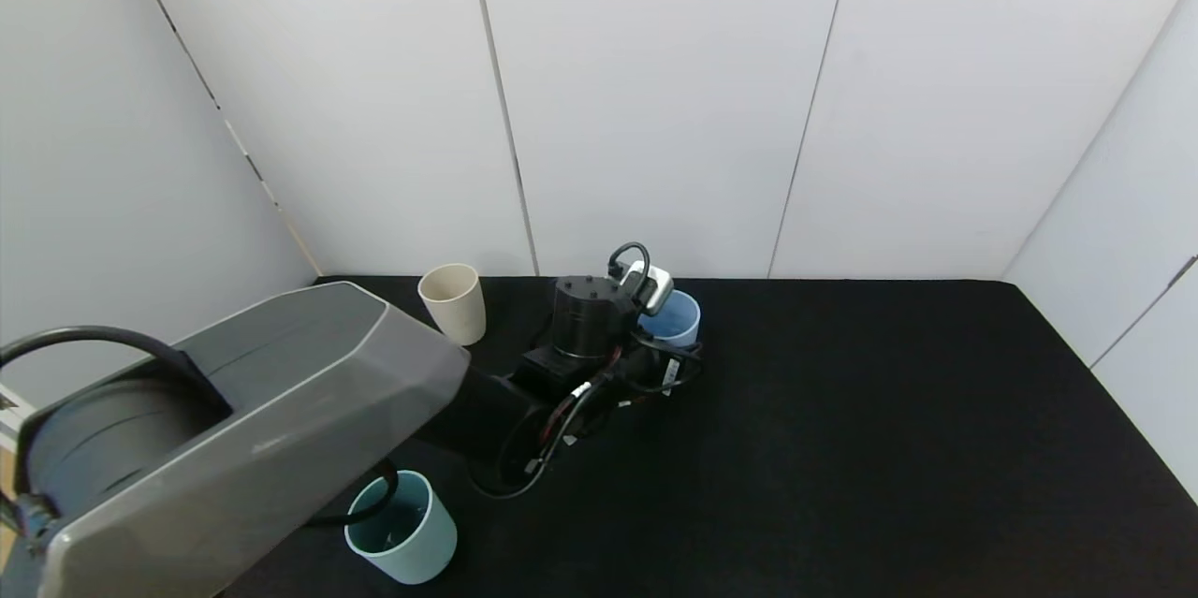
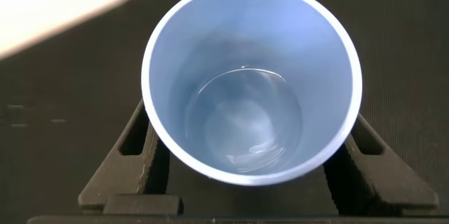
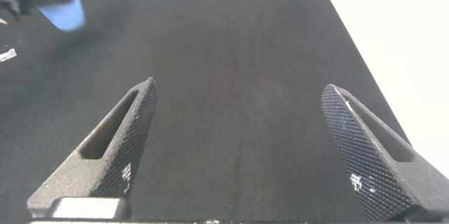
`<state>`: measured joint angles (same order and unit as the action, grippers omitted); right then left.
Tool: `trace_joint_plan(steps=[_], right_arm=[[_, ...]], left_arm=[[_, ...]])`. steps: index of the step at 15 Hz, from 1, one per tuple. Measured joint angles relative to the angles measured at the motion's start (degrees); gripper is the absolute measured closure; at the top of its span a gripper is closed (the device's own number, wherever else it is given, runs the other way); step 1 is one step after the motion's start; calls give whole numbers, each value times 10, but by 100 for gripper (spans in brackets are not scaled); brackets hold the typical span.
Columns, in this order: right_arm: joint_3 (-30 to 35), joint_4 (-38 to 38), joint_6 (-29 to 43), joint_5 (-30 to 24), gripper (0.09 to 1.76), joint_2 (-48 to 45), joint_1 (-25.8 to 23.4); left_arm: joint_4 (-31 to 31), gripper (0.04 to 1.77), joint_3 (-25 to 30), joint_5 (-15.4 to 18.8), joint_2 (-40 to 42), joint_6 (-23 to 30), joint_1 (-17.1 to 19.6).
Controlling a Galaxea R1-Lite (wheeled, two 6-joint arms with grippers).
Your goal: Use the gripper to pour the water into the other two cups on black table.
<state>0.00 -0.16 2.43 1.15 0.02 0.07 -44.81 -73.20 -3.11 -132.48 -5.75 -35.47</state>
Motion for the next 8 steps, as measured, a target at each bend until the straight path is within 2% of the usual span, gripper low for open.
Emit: trace_joint_plan(steps=[5, 8], right_arm=[[0, 0, 0, 0, 14, 0, 0], [0, 0, 0, 0, 14, 0, 0]], left_arm=[[18, 58, 52, 7, 86, -2, 52], [26, 58, 83, 11, 135, -5, 102]])
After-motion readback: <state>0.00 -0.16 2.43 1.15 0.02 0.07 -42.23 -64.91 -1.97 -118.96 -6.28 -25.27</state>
